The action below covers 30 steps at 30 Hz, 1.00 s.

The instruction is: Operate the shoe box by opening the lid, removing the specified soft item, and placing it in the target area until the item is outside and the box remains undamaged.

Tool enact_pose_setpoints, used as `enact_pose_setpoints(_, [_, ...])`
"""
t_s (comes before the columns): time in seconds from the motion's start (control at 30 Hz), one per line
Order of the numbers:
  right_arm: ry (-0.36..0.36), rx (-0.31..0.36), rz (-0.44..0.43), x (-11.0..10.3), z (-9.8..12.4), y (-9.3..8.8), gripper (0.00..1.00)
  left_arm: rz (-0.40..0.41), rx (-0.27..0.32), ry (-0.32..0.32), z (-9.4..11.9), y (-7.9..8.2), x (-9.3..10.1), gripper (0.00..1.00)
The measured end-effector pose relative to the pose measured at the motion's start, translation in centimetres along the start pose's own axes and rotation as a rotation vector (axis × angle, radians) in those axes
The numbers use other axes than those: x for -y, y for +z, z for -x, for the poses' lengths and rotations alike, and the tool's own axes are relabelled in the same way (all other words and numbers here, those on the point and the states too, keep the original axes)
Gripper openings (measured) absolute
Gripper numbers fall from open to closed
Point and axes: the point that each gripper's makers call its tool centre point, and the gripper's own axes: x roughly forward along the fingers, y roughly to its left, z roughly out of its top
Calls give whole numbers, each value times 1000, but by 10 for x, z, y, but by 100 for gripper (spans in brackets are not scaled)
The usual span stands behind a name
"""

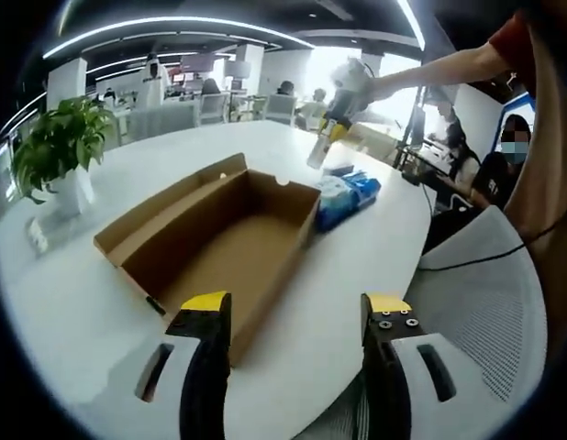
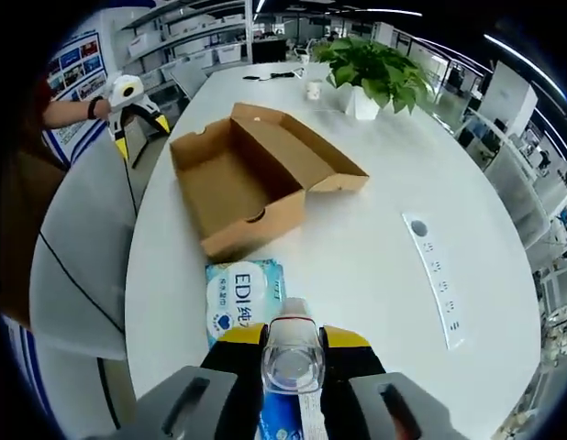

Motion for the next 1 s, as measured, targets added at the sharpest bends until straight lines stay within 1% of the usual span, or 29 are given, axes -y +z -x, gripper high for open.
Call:
enact_pose_setpoints(0.07, [2,-11,2,7,-4,-4,18,4,-2,5,1,-2,-1,56])
enact_pose_setpoints(0.33, [11,-64,27,12,-17,-20,18,18,-9,17,3,-6,-1,56])
enact_pose_setpoints(0.43, [15,-92,39,15,-23,-29,18,23,-12,19,3,-7,-1,56])
enact_pose_setpoints(0.7, [16,-123,53,21,-31,-38,18,30,-18,22,3,-9,-1,56])
enact_pose_setpoints(1.0, [32,-160,73,19,-43,-47,18,35,-26,21,1,-12,0,56])
